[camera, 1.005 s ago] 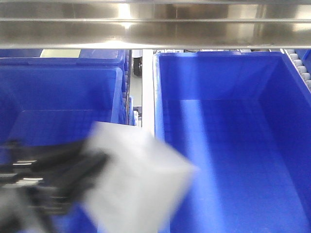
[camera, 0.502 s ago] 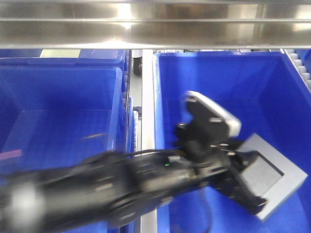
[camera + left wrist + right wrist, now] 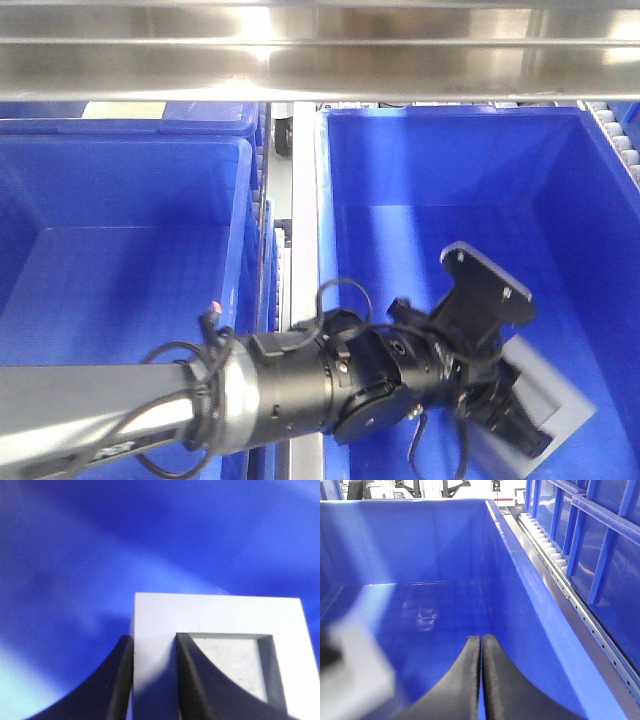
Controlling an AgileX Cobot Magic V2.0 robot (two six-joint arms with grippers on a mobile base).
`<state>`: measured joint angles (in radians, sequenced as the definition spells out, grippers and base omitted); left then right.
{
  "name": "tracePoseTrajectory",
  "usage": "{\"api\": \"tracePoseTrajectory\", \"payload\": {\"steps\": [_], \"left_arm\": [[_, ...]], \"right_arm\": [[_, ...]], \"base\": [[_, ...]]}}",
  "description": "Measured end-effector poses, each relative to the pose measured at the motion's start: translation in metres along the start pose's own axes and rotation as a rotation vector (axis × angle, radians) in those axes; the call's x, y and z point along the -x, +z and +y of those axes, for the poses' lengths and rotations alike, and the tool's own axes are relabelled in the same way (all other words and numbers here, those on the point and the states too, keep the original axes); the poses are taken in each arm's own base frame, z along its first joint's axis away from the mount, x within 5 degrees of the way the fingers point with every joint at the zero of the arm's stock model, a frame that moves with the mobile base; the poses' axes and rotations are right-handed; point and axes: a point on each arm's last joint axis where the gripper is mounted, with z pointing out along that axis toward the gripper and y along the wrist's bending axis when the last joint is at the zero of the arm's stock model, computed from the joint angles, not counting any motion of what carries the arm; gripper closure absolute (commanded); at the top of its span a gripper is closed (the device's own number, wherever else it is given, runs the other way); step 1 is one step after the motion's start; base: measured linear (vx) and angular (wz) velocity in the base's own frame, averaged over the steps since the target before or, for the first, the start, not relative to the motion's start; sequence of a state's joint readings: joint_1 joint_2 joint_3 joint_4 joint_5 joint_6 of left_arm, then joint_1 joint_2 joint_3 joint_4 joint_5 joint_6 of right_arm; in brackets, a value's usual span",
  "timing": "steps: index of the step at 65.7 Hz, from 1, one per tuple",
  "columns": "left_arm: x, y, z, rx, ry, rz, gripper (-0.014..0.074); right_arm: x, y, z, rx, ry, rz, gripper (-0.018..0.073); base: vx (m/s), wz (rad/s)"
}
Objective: Sort gray base to blue bin
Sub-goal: 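Swing the left arm over the farther blue bin, then open the left gripper to drop the block into the bin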
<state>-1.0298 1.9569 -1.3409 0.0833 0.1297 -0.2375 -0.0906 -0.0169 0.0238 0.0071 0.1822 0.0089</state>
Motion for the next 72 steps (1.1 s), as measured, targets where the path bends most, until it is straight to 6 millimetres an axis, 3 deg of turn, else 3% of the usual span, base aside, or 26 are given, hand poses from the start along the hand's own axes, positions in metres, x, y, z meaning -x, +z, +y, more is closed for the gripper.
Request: {"api": "tracePoseTrajectory", "payload": {"steps": [11,26,32,43,55,72], "left_arm": [[-0.009,0.007,0.001,0.009,0.000,0.046,0.0481],[-0.012,0.010,0.002,0.013,0.000,0.064,0.0293],[-0.012,0.009,0.002,0.014,-0.002,0.069,0.0264],[-0.009,0.003,0.002,0.022,-0.006,0.095,0.0335],[0.004,-0.032,0.000,0.005,-0.010,0.011,0.0605],[-0.009,-0.111,0.002,-0.030,-0.010,-0.142,0.0603]], "right_arm": [[0.000,0.000,0.000,0.000,0.000,0.000,0.0564],[0.000,0.000,0.000,0.000,0.000,0.000,0.0564],[0.000,0.000,0.000,0.000,0.000,0.000,0.0564],[0.000,0.000,0.000,0.000,0.000,0.000,0.0564],[0.000,0.000,0.000,0.000,0.000,0.000,0.0564],[0.000,0.000,0.000,0.000,0.000,0.000,0.0564]], "base": [[0.00,0.00],[0.00,0.00],[0.00,0.00],[0.00,0.00],[0.00,0.00],[0.00,0.00]]}}
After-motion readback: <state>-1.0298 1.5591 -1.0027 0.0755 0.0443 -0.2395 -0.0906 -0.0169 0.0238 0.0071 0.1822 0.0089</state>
